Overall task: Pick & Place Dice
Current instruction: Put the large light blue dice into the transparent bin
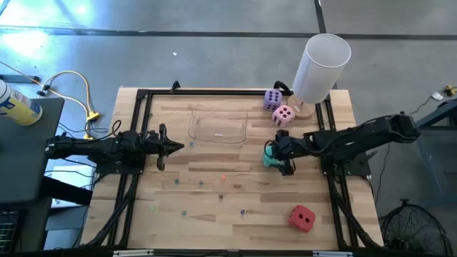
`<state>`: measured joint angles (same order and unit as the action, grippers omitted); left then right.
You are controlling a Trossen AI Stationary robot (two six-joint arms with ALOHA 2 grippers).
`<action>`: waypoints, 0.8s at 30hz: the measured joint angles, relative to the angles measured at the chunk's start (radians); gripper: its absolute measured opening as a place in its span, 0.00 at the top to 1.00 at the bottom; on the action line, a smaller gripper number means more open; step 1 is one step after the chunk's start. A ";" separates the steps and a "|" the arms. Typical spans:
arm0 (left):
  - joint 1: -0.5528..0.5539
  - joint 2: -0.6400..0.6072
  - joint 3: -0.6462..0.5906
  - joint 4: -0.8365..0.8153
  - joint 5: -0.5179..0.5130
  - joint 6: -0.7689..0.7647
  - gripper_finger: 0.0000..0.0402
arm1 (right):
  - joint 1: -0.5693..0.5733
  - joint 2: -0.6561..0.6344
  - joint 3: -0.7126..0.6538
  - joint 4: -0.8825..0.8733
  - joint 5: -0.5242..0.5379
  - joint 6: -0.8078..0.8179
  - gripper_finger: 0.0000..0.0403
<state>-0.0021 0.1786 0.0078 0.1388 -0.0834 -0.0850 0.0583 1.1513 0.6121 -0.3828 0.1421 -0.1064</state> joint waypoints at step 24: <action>0.000 0.000 0.000 0.000 0.000 0.000 1.00 | -0.160 0.105 0.004 -0.066 -0.140 0.009 0.01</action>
<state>-0.0022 0.1783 0.0078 0.1387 -0.0834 -0.0849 -0.1017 1.2559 0.6159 -0.4488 0.0020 -0.0977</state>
